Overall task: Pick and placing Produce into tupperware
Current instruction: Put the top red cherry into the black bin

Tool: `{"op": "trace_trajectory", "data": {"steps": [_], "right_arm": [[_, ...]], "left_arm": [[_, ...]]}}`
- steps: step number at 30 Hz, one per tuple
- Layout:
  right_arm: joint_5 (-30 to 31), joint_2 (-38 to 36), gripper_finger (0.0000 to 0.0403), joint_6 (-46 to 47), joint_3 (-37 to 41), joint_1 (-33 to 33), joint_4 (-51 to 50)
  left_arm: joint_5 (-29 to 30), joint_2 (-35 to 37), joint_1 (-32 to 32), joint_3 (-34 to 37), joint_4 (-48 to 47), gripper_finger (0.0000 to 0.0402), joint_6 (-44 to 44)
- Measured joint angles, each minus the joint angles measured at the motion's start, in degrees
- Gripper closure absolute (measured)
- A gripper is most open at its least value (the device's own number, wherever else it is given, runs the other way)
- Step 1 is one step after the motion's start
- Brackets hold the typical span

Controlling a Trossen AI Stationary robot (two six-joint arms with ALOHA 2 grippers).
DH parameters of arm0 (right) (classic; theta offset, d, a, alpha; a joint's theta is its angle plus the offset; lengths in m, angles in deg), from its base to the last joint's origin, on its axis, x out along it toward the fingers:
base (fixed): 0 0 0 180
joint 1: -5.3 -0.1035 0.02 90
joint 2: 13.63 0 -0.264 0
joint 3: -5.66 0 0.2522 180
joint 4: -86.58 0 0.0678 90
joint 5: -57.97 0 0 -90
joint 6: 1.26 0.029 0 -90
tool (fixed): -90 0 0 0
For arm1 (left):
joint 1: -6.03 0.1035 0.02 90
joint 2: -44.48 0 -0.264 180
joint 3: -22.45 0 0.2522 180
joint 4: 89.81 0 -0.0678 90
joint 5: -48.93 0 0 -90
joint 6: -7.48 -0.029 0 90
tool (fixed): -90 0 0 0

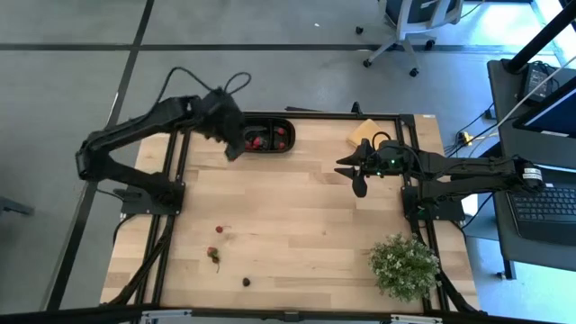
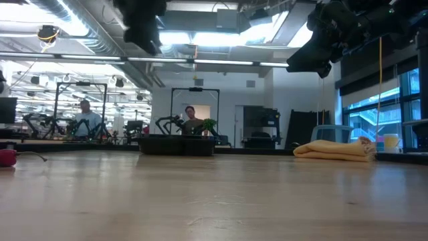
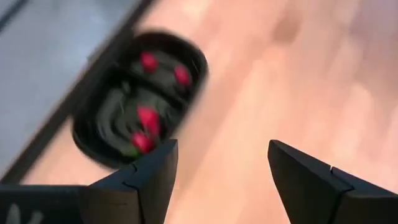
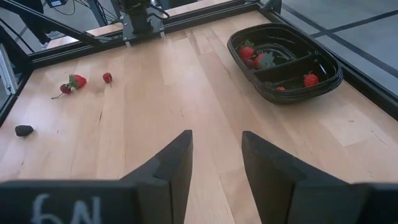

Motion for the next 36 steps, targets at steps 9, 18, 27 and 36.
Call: {"op": "trace_trajectory", "data": {"steps": [9,18,27,36], "right_arm": [[0.00,0.00,0.0262,0.10,0.00,0.00,2.17],[0.00,-0.02,0.0262,4.01,-0.01,0.01,3.06],[0.00,-0.02,0.0262,7.96,-0.01,0.01,3.01],[0.00,-0.02,0.0262,7.96,0.00,0.01,2.97]], "left_arm": [[0.44,-0.56,-12.95,1.44,-13.18,0.0162,4.14],[0.56,-0.86,-29.10,16.03,-4.76,0.0187,10.00],[1.53,-0.86,-40.70,29.00,12.04,0.0198,18.67],[3.97,-0.86,-45.12,34.66,14.45,0.0198,22.37]]}}
